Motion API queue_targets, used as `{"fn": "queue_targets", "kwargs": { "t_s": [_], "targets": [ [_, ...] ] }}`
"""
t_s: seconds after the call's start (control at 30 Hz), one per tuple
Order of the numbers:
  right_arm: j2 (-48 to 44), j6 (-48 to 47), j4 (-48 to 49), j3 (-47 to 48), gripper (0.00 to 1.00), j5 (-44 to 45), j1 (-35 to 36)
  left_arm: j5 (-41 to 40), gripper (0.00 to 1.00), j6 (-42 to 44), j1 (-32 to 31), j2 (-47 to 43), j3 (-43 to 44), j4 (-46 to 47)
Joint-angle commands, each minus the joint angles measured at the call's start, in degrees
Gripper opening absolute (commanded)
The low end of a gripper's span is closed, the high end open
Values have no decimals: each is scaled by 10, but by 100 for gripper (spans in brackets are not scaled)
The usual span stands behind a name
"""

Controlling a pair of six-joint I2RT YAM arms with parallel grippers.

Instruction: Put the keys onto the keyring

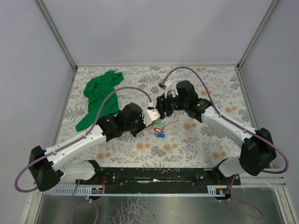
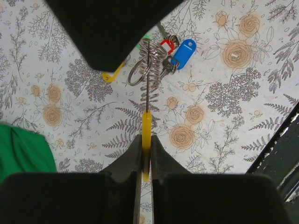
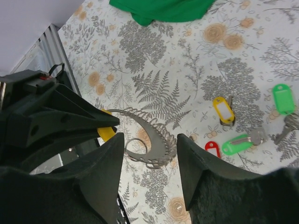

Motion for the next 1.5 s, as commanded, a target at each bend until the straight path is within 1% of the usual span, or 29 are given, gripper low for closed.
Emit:
{"fn": "queue_targets", "kwargs": {
  "t_s": [0.0, 0.13, 0.27, 0.47, 0.63, 0.77, 0.87, 1.0, 1.1, 1.23, 1.3, 1.37, 1.47],
  "targets": [
    [18, 3, -17, 52, 57, -28, 24, -20, 0, 12, -9, 3, -2, 40],
    [36, -11, -59, 81, 57, -17, 39, -32, 0, 10, -12, 4, -3, 40],
    [61, -37, -124, 112, 57, 31, 51, -43, 0, 11, -17, 2, -4, 40],
    [92, -74, -187, 149, 57, 67, 79, -50, 0, 10, -23, 2, -6, 40],
    [111, -91, -231, 176, 54, 114, 94, -63, 0, 10, -27, -3, -9, 41],
    [101, -98, -252, 177, 50, 166, 94, -72, 0, 11, -29, -5, -10, 41],
    [89, -99, -260, 176, 46, 196, 95, -77, 0, 11, -30, -6, -12, 41],
    [78, -98, -262, 174, 39, 213, 95, -77, 0, 11, -31, -7, -13, 40],
    [72, -94, -258, 174, 34, 210, 95, -78, 0, 11, -32, -8, -13, 40],
    [68, -90, -249, 170, 30, 193, 95, -78, 0, 11, -33, -8, -13, 40],
    [66, -89, -245, 167, 29, 184, 95, -78, 0, 11, -33, -8, -13, 41],
    [57, -90, -236, 160, 32, 186, 94, -79, 0, 10, -34, -8, -14, 40],
    [20, -96, -197, 127, 34, 198, 94, -75, 0, 10, -34, -9, -14, 42]
  ]
}}
